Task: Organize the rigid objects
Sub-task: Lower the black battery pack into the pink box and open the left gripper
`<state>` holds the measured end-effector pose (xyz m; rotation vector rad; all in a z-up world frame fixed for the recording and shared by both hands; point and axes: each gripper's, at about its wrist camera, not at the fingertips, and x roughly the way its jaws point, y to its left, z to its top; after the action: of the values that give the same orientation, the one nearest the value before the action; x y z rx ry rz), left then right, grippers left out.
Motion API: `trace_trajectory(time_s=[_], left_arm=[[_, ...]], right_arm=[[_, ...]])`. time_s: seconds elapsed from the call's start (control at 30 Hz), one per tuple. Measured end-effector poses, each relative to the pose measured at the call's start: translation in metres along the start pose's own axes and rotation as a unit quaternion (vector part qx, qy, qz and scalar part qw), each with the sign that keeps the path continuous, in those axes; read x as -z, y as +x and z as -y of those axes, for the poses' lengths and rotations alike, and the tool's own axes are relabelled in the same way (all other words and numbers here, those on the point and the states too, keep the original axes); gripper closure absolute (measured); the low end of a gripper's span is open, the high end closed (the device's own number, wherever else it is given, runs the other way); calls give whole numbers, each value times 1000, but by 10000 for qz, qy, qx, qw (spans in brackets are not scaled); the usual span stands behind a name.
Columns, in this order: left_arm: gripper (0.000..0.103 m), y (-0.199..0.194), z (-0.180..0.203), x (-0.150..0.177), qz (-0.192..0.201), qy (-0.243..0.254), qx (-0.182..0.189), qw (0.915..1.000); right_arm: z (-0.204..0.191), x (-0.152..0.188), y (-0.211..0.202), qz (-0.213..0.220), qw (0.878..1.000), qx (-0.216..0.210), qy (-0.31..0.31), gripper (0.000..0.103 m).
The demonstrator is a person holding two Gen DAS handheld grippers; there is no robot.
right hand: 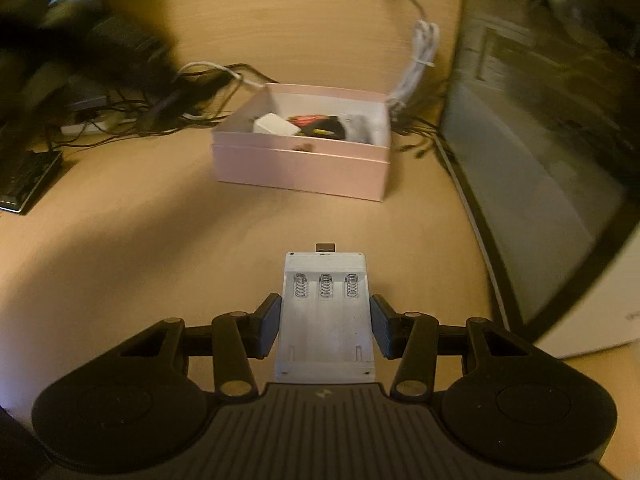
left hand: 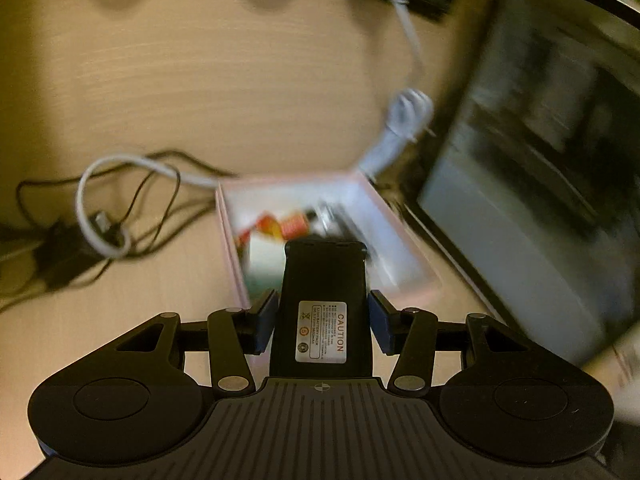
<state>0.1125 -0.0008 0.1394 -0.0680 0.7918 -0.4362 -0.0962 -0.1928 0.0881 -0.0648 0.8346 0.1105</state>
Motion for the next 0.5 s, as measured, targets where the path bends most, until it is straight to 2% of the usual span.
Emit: trace_trajectory(time_s=[0.1, 0.17, 0.33, 0.4, 0.5], left_arm=[[49, 45, 7, -22, -27, -60, -113, 9999], [49, 71, 9, -28, -209, -65, -194, 9996], [49, 114, 5, -14, -738, -246, -443, 9960], [52, 112, 3, -7, -605, -227, -480, 9968], [52, 89, -4, -4, -127, -432, -424, 9981]], right_arm=[[12, 6, -3, -42, 9999, 132, 4, 56], [20, 10, -3, -98, 9997, 206, 33, 56], [33, 16, -2, -200, 9995, 215, 110, 56], [35, 19, -2, -207, 9995, 206, 75, 56], [38, 20, 1, -215, 9995, 217, 87, 56]])
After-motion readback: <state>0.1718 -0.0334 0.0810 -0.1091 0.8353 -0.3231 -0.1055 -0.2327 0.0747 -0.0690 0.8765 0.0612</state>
